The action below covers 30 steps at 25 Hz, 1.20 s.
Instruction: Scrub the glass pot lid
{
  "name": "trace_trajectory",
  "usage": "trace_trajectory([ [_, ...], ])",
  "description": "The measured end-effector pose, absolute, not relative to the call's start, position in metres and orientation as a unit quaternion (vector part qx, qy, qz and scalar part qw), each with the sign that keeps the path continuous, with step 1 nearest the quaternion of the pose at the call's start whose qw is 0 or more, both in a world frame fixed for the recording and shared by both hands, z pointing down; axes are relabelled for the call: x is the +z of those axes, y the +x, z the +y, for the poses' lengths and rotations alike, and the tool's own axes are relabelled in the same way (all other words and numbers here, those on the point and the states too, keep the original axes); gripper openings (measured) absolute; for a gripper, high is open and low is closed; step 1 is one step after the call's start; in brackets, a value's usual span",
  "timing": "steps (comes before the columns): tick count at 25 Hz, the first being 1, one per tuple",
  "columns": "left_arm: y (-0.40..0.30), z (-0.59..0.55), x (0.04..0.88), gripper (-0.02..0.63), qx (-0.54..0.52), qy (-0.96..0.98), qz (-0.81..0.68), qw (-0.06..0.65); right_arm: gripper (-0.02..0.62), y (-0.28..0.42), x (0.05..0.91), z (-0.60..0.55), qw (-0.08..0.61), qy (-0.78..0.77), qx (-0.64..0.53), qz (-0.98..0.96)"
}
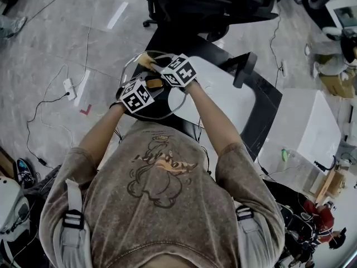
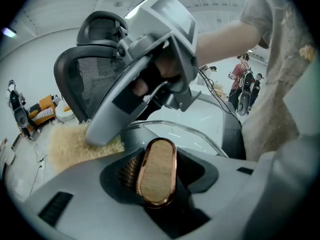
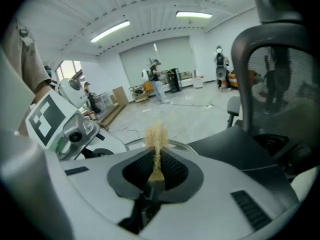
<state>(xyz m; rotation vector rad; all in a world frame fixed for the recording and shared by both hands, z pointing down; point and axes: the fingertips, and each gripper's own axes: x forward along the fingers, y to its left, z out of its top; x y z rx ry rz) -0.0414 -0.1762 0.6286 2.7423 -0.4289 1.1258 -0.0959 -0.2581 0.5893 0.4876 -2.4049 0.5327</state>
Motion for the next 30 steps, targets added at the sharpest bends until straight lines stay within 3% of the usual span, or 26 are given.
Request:
trace_trajectory([
  [4,-0.042,-0.176,0.628,0.198,0.372,0.914,-0.144,0.070,0.044,-0.116,0.608,-0.254,0.349,0.113,0.226,-0.902],
  [15,-0.044,-0.175,0.629,0.198,0.366,0.917,-0.144,0.072,0.043,-0.125,0.621,-0.253,0.375,0.079,0.254,-0.888],
  [30,-0.045,-0.176,0.630,0.198,0.375,0.913,-0.142,0.078,0.044,-0.071,0.622,-0.253,0.380,0.116,0.246,-0.884],
])
